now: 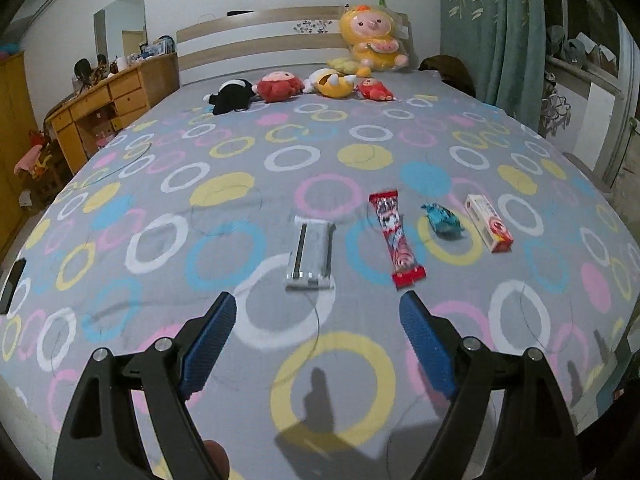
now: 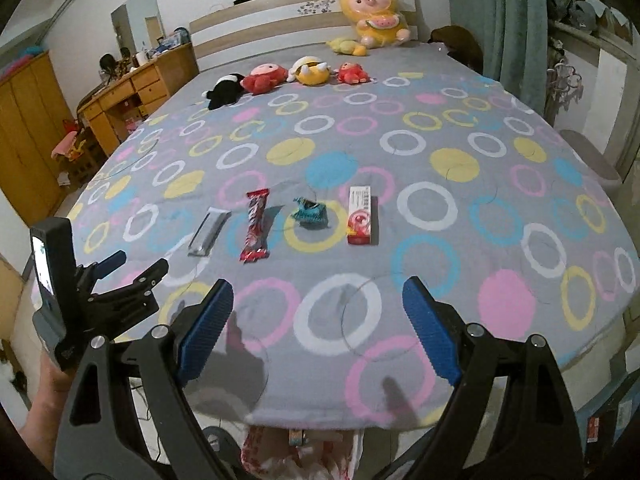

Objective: Collect trash
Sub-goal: 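Raise both open tools back over the items on the bed, then grasp the silver wrapper with the left tool while the right tool grasps the ointment box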

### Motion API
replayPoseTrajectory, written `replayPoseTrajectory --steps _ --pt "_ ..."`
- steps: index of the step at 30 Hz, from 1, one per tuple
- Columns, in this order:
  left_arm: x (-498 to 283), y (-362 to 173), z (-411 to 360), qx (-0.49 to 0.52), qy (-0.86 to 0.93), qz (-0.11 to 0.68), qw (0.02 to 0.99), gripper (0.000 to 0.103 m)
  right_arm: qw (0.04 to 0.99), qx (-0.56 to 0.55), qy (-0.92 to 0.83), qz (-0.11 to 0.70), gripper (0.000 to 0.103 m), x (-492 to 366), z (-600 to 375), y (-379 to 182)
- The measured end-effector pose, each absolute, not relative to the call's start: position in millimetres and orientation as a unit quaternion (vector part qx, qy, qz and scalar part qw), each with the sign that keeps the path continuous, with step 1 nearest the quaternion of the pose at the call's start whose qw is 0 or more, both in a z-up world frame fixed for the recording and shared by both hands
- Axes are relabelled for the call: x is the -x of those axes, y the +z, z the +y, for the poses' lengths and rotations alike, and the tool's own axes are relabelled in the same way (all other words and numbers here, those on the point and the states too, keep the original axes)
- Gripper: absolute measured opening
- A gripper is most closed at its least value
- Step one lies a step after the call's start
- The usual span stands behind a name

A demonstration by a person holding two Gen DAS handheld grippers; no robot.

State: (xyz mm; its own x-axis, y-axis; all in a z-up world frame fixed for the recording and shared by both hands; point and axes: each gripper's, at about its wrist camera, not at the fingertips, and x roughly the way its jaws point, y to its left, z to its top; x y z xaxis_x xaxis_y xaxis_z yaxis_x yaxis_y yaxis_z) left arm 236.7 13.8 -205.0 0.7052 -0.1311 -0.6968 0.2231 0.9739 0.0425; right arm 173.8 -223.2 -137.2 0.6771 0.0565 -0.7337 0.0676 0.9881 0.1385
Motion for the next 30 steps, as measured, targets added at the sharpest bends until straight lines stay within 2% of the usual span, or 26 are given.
replayPoseTrajectory --steps 12,21,30 --pt "-303.0 -217.4 13.1 -0.057 -0.098 0.409 0.906 0.081 0.900 -0.080 -0.028 0.427 0.085 -246.9 -244.9 -141.4" --pt "-340.0 -240.8 10.1 -0.046 -0.084 0.467 0.879 0.082 0.884 -0.083 -0.031 0.459 0.085 -298.2 -254.3 -173.5" --pt "-364.9 -256.4 6.0 -0.059 -0.079 0.483 0.870 0.082 0.864 -0.078 -0.039 0.496 0.085 -338.1 -261.8 -209.1"
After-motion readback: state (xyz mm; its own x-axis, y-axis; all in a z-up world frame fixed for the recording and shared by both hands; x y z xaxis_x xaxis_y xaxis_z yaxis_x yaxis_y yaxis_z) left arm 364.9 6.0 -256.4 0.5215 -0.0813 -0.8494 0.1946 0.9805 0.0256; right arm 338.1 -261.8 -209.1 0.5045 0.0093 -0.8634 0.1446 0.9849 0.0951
